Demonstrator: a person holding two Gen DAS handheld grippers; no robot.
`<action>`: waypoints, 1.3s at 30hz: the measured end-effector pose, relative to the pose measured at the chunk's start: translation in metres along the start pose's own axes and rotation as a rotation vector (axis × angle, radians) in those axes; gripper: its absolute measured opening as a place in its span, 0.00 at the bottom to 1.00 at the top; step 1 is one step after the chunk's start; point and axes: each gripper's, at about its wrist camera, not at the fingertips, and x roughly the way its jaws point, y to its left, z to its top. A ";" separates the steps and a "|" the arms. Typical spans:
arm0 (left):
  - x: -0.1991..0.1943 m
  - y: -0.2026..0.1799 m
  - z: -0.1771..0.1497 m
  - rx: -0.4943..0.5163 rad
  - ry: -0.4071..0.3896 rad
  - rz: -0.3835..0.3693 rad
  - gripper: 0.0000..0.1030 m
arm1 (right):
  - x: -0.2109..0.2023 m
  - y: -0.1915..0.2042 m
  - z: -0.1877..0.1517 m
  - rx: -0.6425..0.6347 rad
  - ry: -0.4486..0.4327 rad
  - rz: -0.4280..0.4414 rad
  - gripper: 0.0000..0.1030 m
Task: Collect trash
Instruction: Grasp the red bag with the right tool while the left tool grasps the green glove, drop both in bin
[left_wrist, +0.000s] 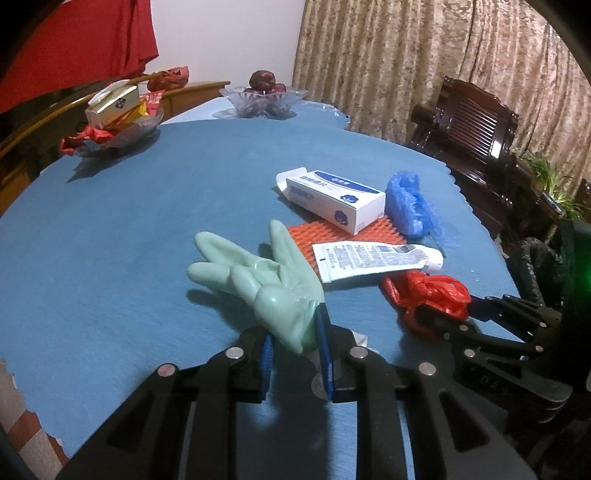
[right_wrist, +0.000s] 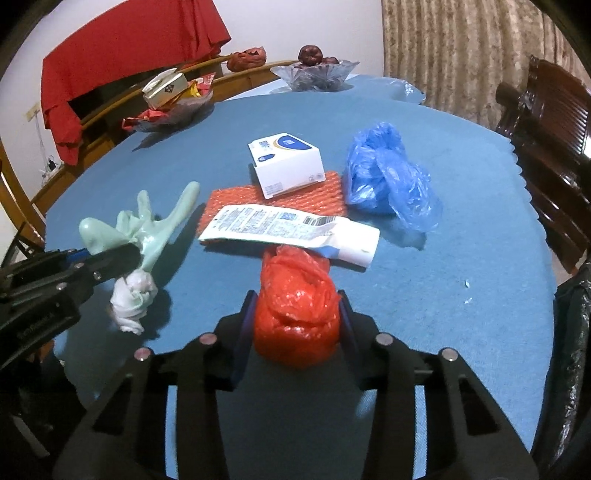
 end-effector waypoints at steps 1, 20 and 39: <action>-0.001 -0.001 0.000 0.002 -0.002 -0.001 0.21 | -0.002 0.000 -0.001 0.000 -0.002 0.002 0.38; -0.038 -0.055 0.006 0.079 -0.065 -0.077 0.21 | -0.086 -0.027 -0.012 0.036 -0.120 -0.023 0.38; -0.049 -0.173 0.029 0.207 -0.117 -0.262 0.21 | -0.185 -0.112 -0.033 0.180 -0.256 -0.229 0.38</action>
